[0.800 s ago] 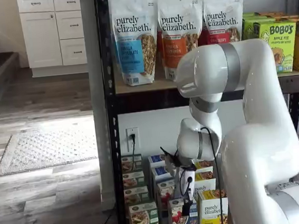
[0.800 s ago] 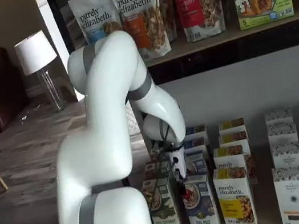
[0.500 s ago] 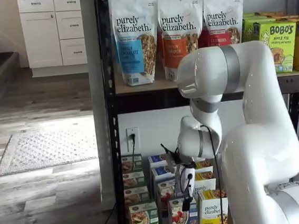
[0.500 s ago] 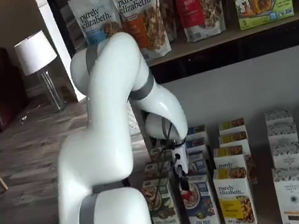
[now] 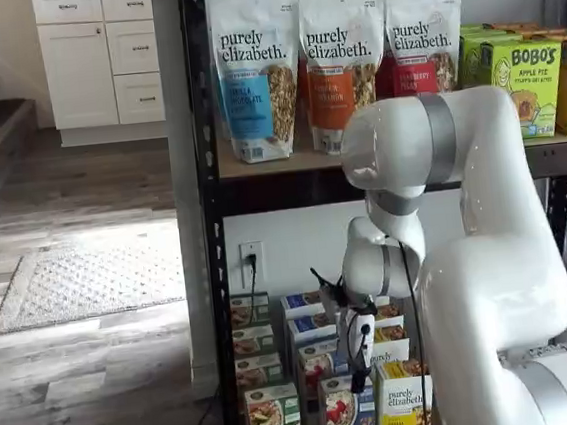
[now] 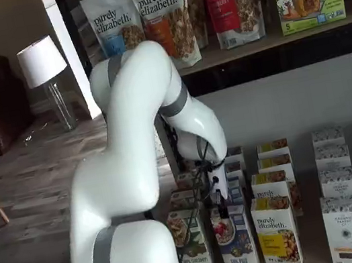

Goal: Pick up the blue and white box that is on the bottom shelf, the second box from the left

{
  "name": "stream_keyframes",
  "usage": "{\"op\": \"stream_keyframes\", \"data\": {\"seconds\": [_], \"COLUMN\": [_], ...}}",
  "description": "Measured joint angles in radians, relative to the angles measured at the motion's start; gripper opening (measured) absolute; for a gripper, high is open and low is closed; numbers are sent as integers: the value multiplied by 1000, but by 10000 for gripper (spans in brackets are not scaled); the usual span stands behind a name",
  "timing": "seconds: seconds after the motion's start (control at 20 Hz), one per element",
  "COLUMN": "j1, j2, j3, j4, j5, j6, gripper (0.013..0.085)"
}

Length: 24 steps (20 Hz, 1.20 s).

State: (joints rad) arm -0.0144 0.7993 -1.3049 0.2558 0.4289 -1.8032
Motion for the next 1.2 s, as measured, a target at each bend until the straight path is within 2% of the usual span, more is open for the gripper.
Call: {"op": "stream_keyframes", "data": {"seconds": [0.55,0.8,1.2], "j1": [-8,-11,1], "j2": [50,87,148], "j3": [-63,-112,-178], "j4": [-25,-70,-111], "j5": [27,56,73], "j6": [15,53,100], "gripper": [850,850,850]}}
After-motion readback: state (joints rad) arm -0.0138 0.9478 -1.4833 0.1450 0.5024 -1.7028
